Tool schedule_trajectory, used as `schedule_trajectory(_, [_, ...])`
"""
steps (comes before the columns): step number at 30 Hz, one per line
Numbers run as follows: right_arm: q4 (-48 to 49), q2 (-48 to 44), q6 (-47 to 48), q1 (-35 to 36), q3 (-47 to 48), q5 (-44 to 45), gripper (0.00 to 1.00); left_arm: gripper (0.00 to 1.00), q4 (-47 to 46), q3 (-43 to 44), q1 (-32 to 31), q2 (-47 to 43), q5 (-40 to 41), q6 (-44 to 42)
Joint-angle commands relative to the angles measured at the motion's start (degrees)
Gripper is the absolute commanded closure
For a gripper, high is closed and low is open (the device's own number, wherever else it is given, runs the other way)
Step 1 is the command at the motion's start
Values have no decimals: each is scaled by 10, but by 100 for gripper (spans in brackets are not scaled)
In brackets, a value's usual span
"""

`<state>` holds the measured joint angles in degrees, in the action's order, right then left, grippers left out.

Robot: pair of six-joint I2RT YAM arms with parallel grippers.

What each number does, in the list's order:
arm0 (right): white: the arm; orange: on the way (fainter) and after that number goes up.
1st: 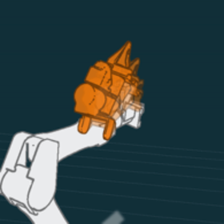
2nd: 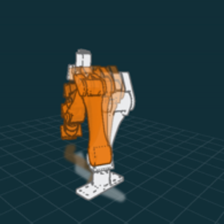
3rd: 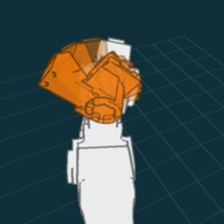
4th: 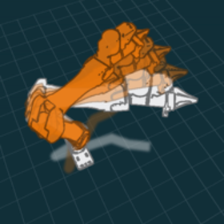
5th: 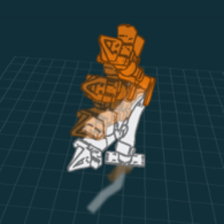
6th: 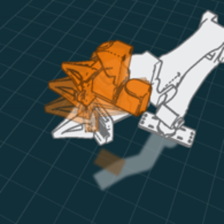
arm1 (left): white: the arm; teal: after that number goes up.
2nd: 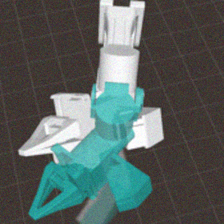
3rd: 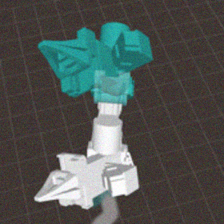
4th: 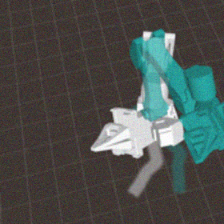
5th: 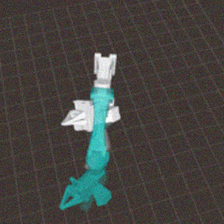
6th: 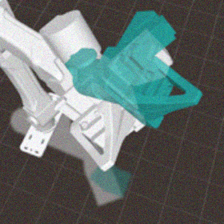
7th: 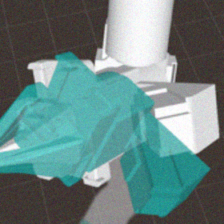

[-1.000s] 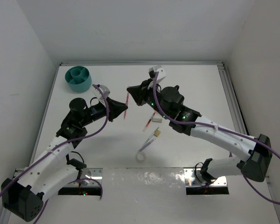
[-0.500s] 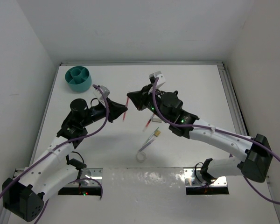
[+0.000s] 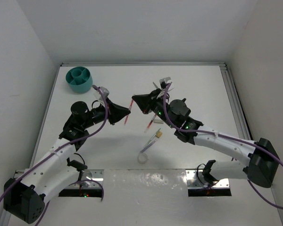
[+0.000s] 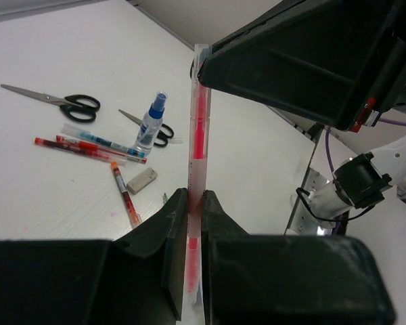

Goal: Sort the stationery into containers
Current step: Close the pen cap on the pen.

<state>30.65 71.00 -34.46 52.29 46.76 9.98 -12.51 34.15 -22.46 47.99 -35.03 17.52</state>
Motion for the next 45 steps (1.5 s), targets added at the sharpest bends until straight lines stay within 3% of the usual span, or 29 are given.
schedule_trajectory(1, [-38, 17, -18, 18, -39, -30, 100, 100, -144, 17, 15, -5, 24, 33])
schedule_trajectory(25, [-75, 33, -15, 58, -85, -22, 100, 100, -133, 20, 30, -4, 49, -21])
schedule_trajectory(40, [-97, 61, 16, 79, -46, -8, 100, 100, -128, 16, 30, -1, 58, -28])
schedule_trajectory(45, [-121, 65, 39, 78, 16, -11, 85, 100, -114, 7, 29, -3, 70, -31])
